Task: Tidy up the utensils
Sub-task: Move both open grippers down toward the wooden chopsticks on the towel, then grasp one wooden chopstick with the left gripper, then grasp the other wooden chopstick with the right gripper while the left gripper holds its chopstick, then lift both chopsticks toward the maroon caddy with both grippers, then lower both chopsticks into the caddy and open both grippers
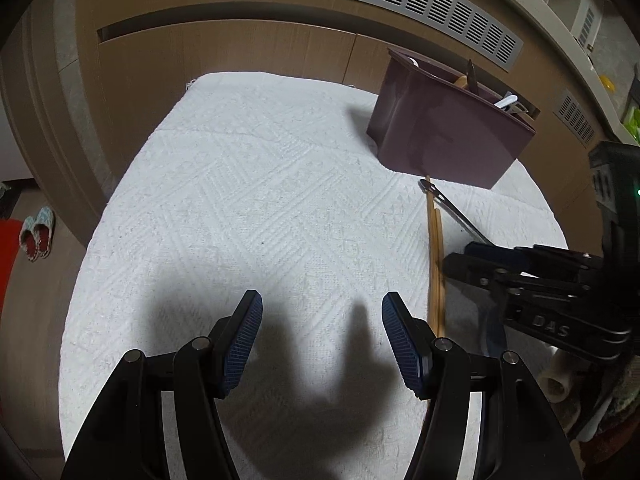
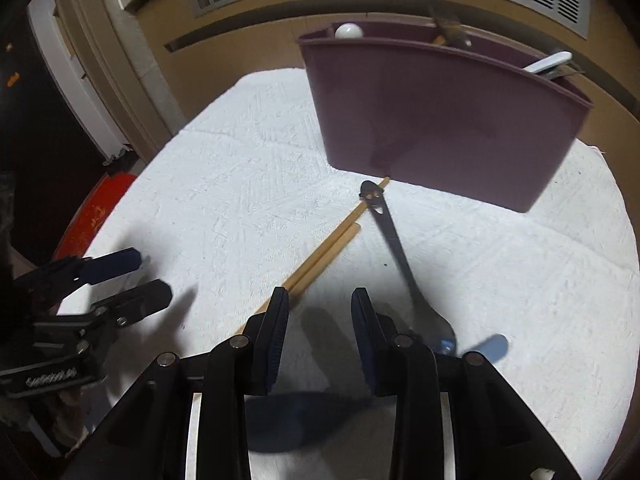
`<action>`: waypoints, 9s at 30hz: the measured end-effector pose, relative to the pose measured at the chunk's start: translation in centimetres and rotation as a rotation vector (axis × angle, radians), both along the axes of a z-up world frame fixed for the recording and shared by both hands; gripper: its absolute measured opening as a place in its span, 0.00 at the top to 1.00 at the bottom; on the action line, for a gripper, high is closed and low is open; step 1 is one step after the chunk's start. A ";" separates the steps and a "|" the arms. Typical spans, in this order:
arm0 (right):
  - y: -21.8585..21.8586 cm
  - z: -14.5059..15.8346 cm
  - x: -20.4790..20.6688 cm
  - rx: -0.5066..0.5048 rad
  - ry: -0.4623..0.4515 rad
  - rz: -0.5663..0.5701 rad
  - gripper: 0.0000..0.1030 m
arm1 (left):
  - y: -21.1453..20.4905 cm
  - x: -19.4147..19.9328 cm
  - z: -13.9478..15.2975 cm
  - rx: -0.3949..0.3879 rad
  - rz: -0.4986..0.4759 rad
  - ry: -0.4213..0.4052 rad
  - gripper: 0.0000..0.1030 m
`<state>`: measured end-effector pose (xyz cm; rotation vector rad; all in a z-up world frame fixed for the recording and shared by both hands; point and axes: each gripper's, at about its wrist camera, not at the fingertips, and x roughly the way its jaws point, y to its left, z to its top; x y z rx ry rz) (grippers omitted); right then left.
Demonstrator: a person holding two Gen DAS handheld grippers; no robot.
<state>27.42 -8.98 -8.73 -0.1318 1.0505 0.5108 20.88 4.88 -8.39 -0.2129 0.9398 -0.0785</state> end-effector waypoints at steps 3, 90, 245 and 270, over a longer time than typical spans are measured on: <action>0.8 0.0 0.2 -0.030 -0.024 -0.007 0.70 | 0.4 0.0 -0.1 -0.008 0.007 0.000 0.39; -10.0 2.7 -7.4 -0.021 -0.109 -0.196 0.69 | 0.5 -0.2 -0.5 -0.032 -0.059 0.031 0.94; -6.2 -0.4 -1.3 -0.012 -0.043 -0.073 0.88 | -1.5 -0.5 7.1 -0.170 -0.024 -0.218 0.95; -10.3 24.3 6.6 0.276 -0.625 -0.078 0.94 | -6.9 12.5 18.8 -0.162 0.134 -0.910 0.95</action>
